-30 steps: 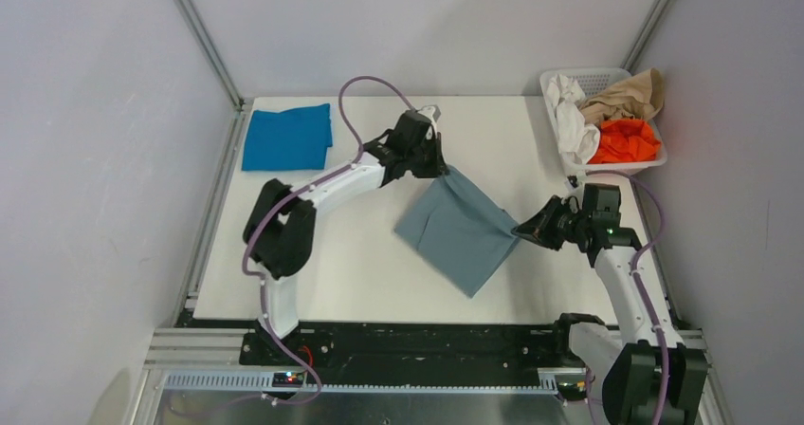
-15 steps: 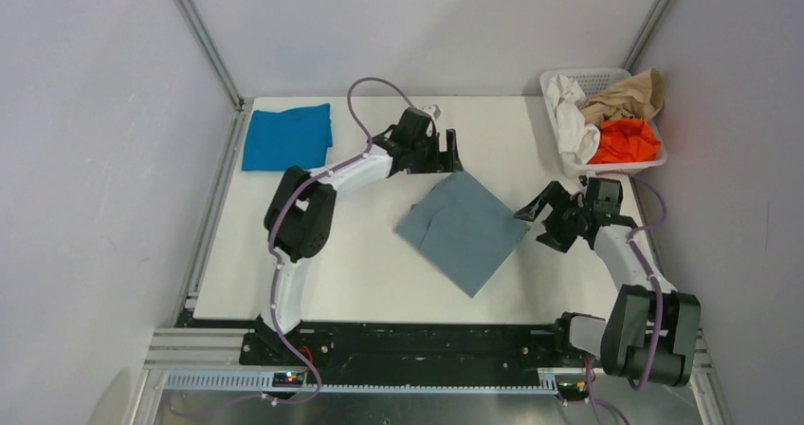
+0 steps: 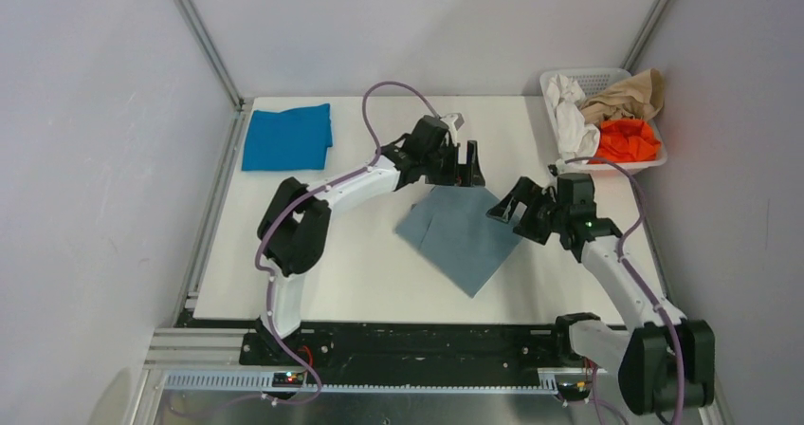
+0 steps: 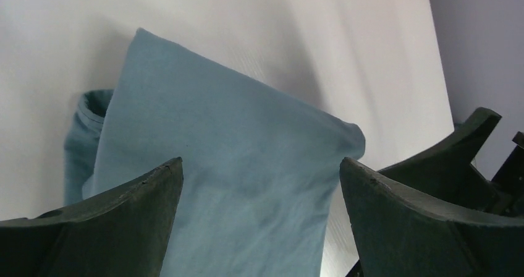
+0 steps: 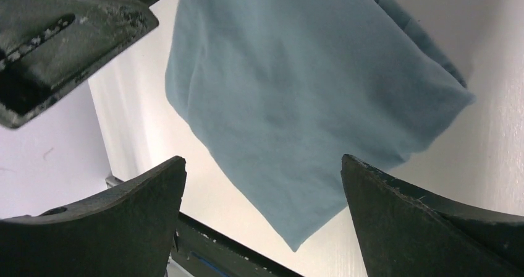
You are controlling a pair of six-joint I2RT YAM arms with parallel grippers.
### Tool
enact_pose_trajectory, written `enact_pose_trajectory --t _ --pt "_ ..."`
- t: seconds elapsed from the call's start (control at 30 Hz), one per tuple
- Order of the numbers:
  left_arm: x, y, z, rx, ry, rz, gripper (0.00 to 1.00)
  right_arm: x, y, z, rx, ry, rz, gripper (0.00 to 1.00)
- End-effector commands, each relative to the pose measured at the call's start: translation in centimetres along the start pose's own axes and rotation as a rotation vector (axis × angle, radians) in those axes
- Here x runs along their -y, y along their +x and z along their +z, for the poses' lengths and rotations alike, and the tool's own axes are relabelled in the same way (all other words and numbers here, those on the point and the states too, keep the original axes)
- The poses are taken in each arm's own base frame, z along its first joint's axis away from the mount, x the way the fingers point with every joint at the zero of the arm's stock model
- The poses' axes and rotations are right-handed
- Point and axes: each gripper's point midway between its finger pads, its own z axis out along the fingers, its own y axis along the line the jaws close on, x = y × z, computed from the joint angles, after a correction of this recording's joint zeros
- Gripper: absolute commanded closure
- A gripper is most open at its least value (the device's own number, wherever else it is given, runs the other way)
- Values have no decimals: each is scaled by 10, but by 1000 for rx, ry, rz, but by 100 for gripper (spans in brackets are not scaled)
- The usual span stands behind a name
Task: Fold and stack the t-shirts
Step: Fold the long partially folded tshirt into a neat square
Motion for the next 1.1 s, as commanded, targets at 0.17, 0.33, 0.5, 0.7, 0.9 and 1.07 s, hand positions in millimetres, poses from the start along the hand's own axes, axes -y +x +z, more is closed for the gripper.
enact_pose_trajectory --t 0.17,0.33,0.5,0.7,0.9,1.07 --pt "-38 28 35 -78 -62 -84 0 25 -30 51 -22 -22 78 0" --pt "-86 55 24 -79 -233 -114 0 51 -33 92 -115 32 83 0" --pt "-121 83 -5 -55 -391 -153 0 63 -35 128 -161 83 84 1" --pt "-132 84 -41 29 -463 -155 0 47 -48 145 -156 134 -1 1" --pt "-104 39 -73 153 -416 -99 0 -14 -119 99 27 176 -142 1" --pt "-96 50 -112 205 -393 -129 0 -37 -101 59 70 248 -227 1"
